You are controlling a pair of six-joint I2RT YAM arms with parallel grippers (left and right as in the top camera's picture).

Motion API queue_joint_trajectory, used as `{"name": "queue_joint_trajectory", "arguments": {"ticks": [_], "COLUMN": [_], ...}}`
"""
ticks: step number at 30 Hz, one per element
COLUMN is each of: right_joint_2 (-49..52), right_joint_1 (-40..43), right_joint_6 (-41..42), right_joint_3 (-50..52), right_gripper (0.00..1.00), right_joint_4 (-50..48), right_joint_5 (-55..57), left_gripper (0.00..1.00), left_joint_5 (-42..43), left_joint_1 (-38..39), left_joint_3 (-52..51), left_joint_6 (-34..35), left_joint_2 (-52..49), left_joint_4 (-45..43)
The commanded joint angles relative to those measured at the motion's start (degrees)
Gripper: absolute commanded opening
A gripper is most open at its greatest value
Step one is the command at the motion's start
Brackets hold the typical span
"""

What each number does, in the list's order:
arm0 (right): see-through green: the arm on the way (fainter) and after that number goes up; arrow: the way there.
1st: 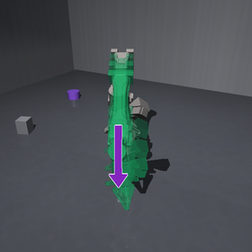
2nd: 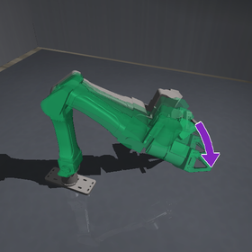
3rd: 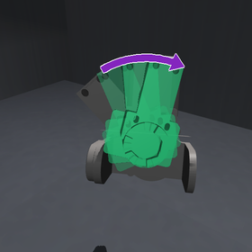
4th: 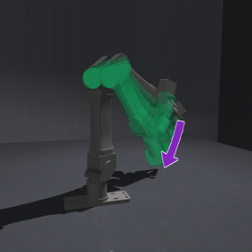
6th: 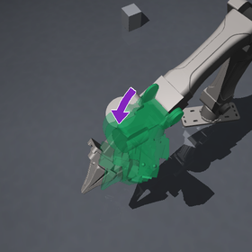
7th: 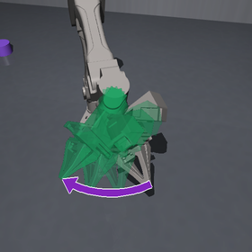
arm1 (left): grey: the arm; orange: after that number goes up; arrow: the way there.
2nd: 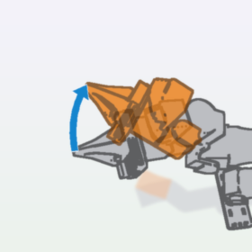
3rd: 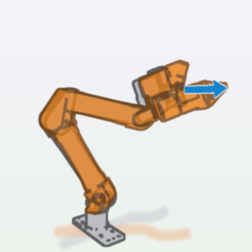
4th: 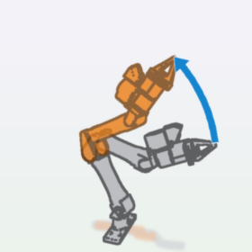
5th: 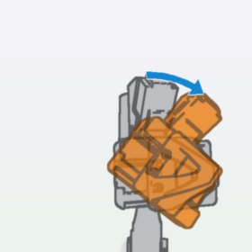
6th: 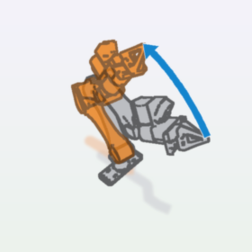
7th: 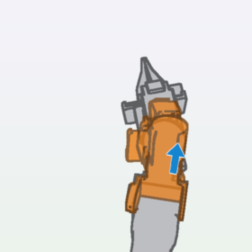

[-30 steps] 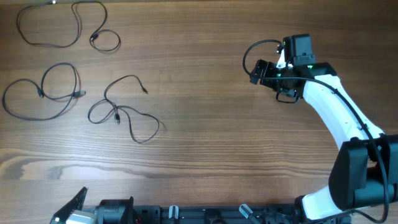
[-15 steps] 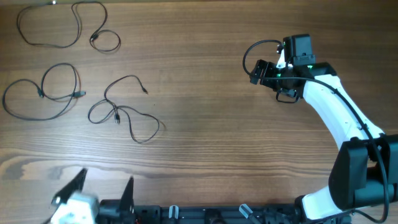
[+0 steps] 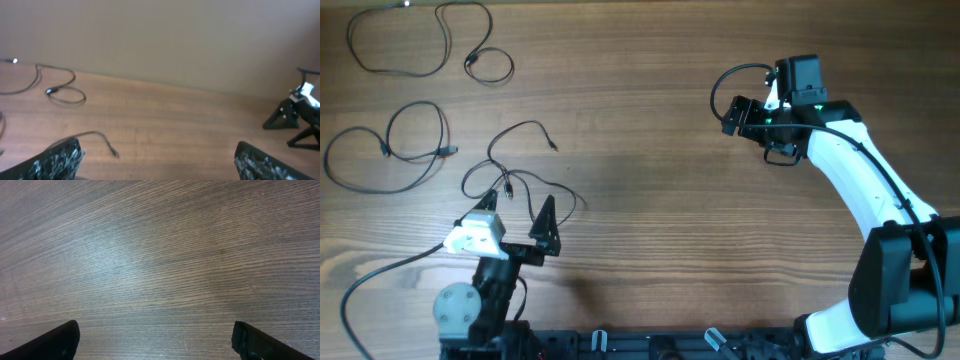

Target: Untangle cables

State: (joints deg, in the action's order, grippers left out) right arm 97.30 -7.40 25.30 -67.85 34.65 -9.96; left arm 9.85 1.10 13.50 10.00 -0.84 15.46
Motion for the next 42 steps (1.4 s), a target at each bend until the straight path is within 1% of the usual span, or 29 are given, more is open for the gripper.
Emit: {"name": "queue_joint_trajectory", "arguments": {"ticks": [1, 4, 11, 16, 19, 21, 28, 32, 37, 40, 42], "right_joint_2": [-0.02, -0.02, -0.02, -0.02, -0.02, -0.02, -0.02, -0.02, -0.02, -0.02, -0.02], "right_joint_1": [-0.13, -0.13, -0.13, -0.13, -0.13, -0.13, -0.13, -0.13, -0.13, -0.13, -0.13], "right_joint_6": [0.35, 0.35, 0.35, 0.35, 0.37, 0.35, 0.37, 0.37, 0.35, 0.35, 0.35], "right_joint_3": [0.11, 0.11, 0.11, 0.11, 0.11, 0.11, 0.11, 0.11, 0.11, 0.11, 0.11], "right_gripper": [1.00, 1.00, 1.00, 1.00, 1.00, 1.00, 1.00, 1.00, 1.00, 1.00, 1.00], "right_joint_4": [-0.11, -0.11, -0.11, -0.11, -0.11, -0.11, -0.11, -0.11, -0.11, -0.11, -0.13], "right_joint_5": [1.20, 1.20, 1.20, 1.20, 1.20, 1.20, 1.20, 1.20, 1.20, 1.20, 1.20], "left_gripper": [1.00, 1.00, 1.00, 1.00, 1.00, 1.00, 1.00, 1.00, 1.00, 1.00, 1.00], "left_joint_5": [-0.59, -1.64, -3.10, -3.10, -3.08, -3.08, -2.91, -2.91, -2.91, -3.08, -3.08], "left_joint_1": [-0.11, -0.11, -0.11, -0.11, -0.11, -0.11, -0.11, -0.11, -0.11, -0.11, -0.37], "left_joint_3": [-6.29, -8.70, -10.80, -12.98, -13.11, -13.11, -13.11, -13.11, -13.11, -13.11, -13.11], "left_joint_6": [0.74, 0.74, 0.72, 0.70, -0.09, -2.23, -1.86, -1.86, -1.86, -1.86, -1.86], "left_joint_2": [0.52, 0.52, 0.52, 0.24, -0.15, -1.36, -6.71, -8.04, -8.07, -4.74, -0.46], "left_joint_4": [-4.44, -5.42, -6.78, -11.45, -11.63, -11.63, -11.67, -11.67, -11.67, -11.67, -11.67]}}
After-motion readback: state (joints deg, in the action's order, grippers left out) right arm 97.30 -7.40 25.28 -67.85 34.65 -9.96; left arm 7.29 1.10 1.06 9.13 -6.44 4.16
